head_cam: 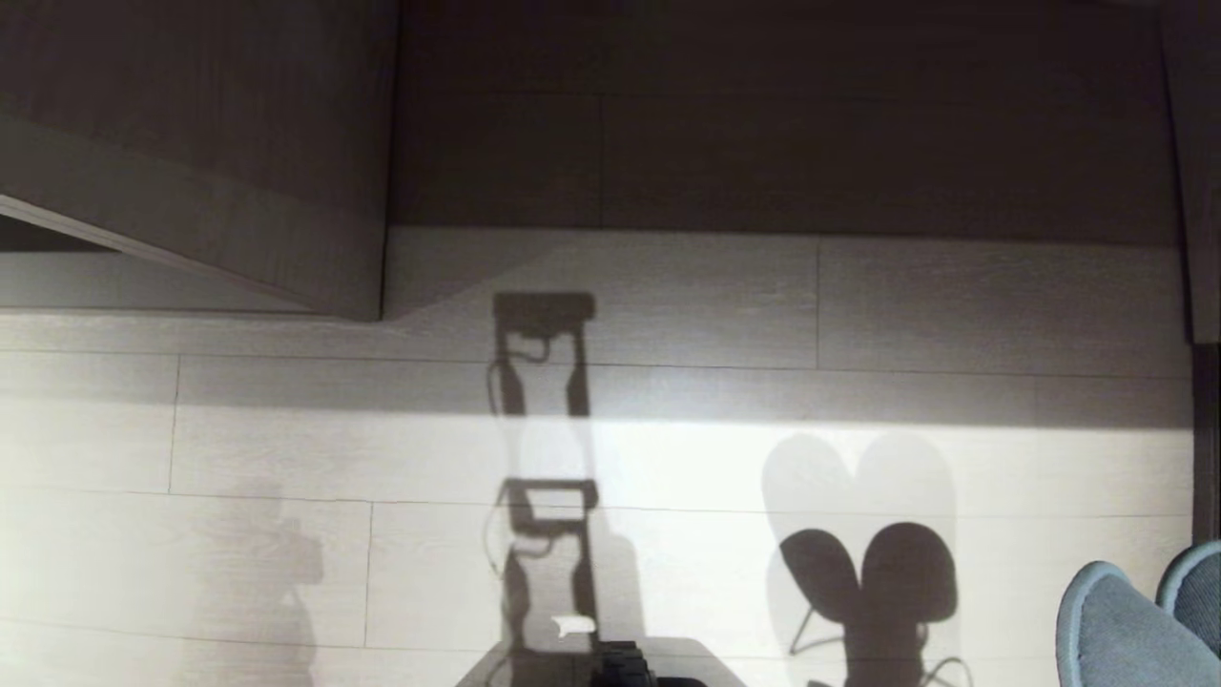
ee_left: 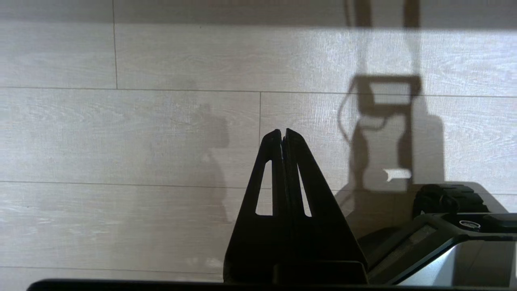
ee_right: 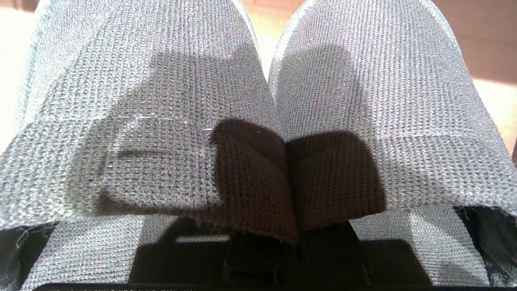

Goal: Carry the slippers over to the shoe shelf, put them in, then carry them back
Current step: Place the slippers into the shoe cabinet

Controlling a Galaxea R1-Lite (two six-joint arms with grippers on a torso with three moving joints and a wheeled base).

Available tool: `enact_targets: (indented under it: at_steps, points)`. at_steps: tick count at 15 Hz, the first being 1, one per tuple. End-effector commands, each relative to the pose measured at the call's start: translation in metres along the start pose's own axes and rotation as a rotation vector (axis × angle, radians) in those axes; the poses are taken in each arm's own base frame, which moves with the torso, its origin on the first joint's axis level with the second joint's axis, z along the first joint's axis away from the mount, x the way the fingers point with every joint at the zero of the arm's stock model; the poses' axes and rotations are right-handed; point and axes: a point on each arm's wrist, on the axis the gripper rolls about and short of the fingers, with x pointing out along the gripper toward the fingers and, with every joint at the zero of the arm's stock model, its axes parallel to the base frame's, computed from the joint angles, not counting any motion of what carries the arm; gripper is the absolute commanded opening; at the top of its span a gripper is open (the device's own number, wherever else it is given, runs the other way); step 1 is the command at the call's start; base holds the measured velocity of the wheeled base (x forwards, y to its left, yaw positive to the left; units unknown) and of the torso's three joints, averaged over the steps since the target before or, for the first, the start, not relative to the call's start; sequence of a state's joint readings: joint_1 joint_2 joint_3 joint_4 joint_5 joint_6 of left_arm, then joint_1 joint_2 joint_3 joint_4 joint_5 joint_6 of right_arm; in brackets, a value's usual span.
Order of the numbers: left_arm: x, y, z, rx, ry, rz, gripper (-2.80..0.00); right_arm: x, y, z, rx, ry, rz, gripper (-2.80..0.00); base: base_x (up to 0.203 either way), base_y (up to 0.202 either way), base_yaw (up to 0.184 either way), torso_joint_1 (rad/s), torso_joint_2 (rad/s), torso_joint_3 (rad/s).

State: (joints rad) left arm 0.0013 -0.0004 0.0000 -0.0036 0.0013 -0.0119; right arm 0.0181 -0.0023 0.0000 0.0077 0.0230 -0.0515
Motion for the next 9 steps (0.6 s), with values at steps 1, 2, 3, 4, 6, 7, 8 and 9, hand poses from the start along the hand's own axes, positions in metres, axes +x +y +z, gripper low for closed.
enact_targets:
  at_steps: [1,2,3,4,6,7,8,9]
  points:
    - [0.0,0.0,0.0001,0.0,-0.001,0.001,-2.8,0.0001,0.0,0.0,-0.001,0.001,0.0,-2.8,0.0,0.0,0.0,-0.004,0.0,0.203]
    - [0.0,0.0,0.0001,0.0,-0.001,0.001,-2.8,0.0001,0.0,0.0,-0.001,0.001,0.0,-2.8,0.0,0.0,0.0,0.001,0.0,0.204]
    - [0.0,0.0,0.0001,0.0,-0.001,0.001,-2.8,0.0001,0.0,0.0,-0.001,0.001,0.0,-2.8,0.0,0.0,0.0,0.002,0.0,0.198]
    - [0.0001,0.0,0.0001,0.0,0.001,0.001,-2.8,0.0001,0.0,0.0,-0.001,0.001,0.0,-2.8,0.0,0.0,0.0,0.002,0.0,0.206]
    - [0.0001,0.0,0.0001,0.0,0.001,0.001,-2.8,0.0001,0.0,0.0,-0.001,0.001,0.0,-2.8,0.0,0.0,0.0,0.001,0.0,0.199]
    - [0.0001,0.0,0.0001,0.0,0.0,0.001,-2.8,0.0001,0.0,0.0,-0.001,0.001,0.0,-2.8,0.0,0.0,0.0,0.0,0.0,0.206]
    - [0.0001,0.0,0.0001,0.0,0.0,0.001,-2.8,0.0001,0.0,0.0,-0.001,0.001,0.0,-2.8,0.0,0.0,0.0,0.009,0.01,0.201]
    - [0.0,0.0,0.0001,0.0,-0.001,0.001,-2.8,0.0001,0.0,0.0,-0.001,0.001,0.0,-2.8,0.0,0.0,0.0,0.002,0.0,0.208]
